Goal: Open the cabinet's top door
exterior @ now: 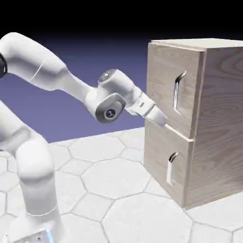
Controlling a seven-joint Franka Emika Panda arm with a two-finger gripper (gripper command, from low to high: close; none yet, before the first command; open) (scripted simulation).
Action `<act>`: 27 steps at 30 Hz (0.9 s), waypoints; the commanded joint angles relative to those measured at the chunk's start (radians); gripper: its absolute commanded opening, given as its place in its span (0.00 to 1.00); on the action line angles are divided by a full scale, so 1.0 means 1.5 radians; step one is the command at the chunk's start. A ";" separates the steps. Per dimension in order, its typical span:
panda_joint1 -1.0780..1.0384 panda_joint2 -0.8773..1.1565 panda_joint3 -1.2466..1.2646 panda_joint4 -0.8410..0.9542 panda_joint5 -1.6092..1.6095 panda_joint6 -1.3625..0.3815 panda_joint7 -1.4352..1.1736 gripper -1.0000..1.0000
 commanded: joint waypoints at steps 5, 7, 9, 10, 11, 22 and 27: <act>0.042 -0.022 -0.047 0.012 -0.145 -0.014 0.111 0.50; 0.059 -0.031 -0.065 0.017 -0.203 -0.019 0.155 0.50; 0.076 -0.040 -0.084 0.022 -0.261 -0.024 0.199 0.50; 0.084 -0.045 -0.093 0.024 -0.290 -0.027 0.222 0.50; 0.093 -0.049 -0.103 0.027 -0.319 -0.030 0.244 0.50; 0.185 -0.099 -0.205 0.054 -0.638 -0.060 0.487 0.50; 0.227 -0.121 -0.252 0.066 -0.783 -0.073 0.598 0.50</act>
